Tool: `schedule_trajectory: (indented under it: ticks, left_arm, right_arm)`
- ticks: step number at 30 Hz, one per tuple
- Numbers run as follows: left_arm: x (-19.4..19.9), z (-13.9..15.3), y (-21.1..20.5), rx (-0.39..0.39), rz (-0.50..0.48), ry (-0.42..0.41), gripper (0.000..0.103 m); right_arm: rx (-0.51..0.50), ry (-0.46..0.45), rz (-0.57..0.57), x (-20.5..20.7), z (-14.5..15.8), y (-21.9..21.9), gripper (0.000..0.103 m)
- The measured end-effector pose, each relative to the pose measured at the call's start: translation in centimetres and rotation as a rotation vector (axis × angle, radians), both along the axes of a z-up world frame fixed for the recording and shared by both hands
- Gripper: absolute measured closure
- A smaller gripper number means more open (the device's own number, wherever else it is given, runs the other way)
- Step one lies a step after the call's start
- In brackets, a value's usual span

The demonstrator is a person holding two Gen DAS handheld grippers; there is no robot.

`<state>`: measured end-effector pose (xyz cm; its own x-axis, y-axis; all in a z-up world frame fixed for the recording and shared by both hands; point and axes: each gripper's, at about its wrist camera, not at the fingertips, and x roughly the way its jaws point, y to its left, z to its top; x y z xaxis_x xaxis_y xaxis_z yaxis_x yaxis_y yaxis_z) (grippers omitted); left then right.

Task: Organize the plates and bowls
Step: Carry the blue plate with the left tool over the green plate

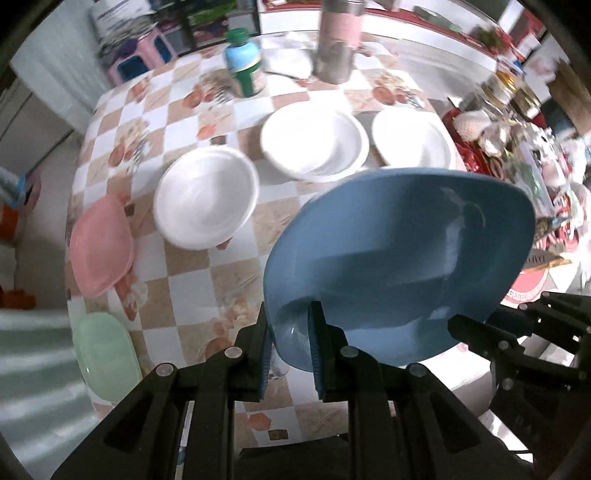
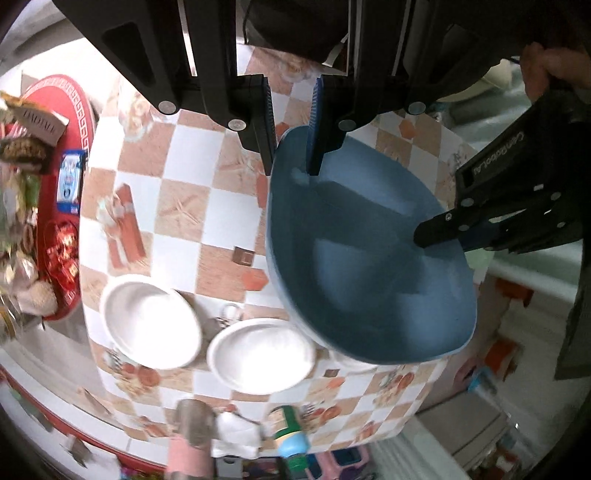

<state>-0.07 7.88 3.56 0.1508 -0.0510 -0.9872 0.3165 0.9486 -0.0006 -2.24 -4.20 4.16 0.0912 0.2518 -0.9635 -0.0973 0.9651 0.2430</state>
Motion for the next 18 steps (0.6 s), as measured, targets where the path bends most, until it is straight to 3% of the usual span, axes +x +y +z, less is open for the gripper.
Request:
schedule_trajectory:
  ticks: [8,18]
  left_arm:
    - [0.0,0.9,-2.8,0.021,-0.060,-0.024,0.083]
    - [-1.1,1.1,-1.8,0.052,-0.005,-0.026,0.083]
  right_arm:
    - [-0.009,-0.037,-0.051,-0.9,1.3,-3.0,0.084]
    - [0.015,-0.056,-0.019,-1.5,1.8,-3.3,0.084]
